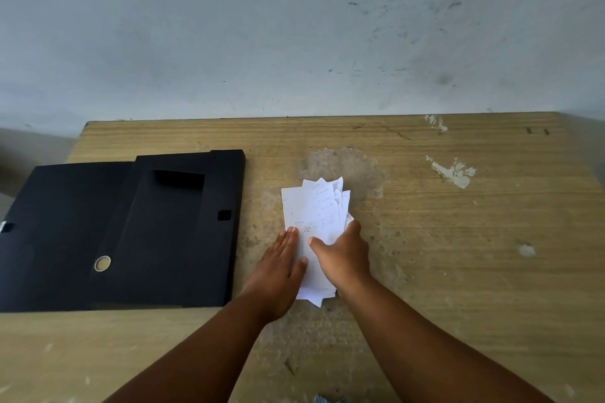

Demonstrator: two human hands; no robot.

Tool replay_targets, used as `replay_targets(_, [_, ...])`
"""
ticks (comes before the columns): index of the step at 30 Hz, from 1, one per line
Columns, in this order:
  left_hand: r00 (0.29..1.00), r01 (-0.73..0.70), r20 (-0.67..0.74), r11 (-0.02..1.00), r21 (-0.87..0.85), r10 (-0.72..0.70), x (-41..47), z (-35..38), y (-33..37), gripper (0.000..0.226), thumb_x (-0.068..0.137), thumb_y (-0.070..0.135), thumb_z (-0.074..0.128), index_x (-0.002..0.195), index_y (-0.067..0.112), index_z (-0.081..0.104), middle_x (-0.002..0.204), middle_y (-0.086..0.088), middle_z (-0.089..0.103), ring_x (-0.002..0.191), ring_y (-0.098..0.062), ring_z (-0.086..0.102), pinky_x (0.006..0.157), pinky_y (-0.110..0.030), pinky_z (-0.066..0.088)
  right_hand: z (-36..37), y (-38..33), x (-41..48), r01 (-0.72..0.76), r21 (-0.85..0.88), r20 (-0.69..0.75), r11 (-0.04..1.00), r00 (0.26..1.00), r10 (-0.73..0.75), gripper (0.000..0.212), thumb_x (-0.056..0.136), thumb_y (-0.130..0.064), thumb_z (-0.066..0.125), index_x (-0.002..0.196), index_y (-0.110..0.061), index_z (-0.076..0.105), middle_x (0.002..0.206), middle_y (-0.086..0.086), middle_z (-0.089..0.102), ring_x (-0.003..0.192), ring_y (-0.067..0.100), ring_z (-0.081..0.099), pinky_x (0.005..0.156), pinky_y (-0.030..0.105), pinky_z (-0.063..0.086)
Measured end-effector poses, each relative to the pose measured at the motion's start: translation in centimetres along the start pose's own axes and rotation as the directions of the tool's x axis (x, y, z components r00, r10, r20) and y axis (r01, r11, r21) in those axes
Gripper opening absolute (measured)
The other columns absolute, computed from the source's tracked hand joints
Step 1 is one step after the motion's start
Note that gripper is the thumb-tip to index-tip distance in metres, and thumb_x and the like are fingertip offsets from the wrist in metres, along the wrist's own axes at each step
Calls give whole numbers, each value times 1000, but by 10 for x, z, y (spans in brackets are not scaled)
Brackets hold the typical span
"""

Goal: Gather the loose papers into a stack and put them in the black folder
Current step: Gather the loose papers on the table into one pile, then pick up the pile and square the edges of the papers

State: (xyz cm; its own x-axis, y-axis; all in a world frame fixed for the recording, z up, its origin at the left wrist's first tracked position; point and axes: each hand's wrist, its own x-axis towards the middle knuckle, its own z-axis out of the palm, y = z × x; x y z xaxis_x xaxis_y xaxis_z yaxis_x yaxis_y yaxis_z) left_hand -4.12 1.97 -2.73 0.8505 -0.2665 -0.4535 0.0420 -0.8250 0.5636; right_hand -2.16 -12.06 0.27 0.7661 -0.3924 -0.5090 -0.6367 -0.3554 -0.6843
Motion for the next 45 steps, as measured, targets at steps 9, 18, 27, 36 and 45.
replay_targets(9, [1000,12,-21,990,-142,-15,-2,-4,2,62,110,41,28,164,24,2,173,9,0,157,-5,-2,124,-23,-1,-5,3,8,-104,422,-19,901,992,123,43,79,-9,66,119,-13,53,110,3,68,92,21,66,77,36,55])
replay_targets(18, [970,-60,-193,629,-775,-145,-2,-25,35,51,91,30,75,137,31,53,126,8,71,110,-12,70,83,-30,61,-51,22,3,42,410,209,911,968,-138,27,89,-12,67,112,-26,69,103,0,78,94,24,74,84,52,60])
replay_targets(27, [956,-228,-288,482,-846,-53,-7,-34,61,30,89,1,75,116,15,72,112,-5,80,107,-25,75,80,-32,62,-86,26,-16,327,443,-30,834,936,-351,24,83,-8,76,100,-25,70,90,-7,78,84,7,74,70,26,59])
replay_targets(36, [931,-232,-355,606,-761,-89,-14,-5,69,37,92,-1,71,123,18,62,112,2,76,101,-7,73,75,-20,59,-65,58,-19,387,376,-196,842,921,-337,72,77,-14,82,134,-26,41,118,-12,66,104,1,67,81,22,56])
replay_targets(45, [911,-261,-405,649,-715,-79,-8,-2,69,55,90,-4,67,134,26,52,122,3,70,111,-12,70,83,-33,63,-60,62,-13,422,195,-200,885,901,-385,34,77,-30,81,106,-26,63,89,-13,72,82,-4,67,65,16,52])
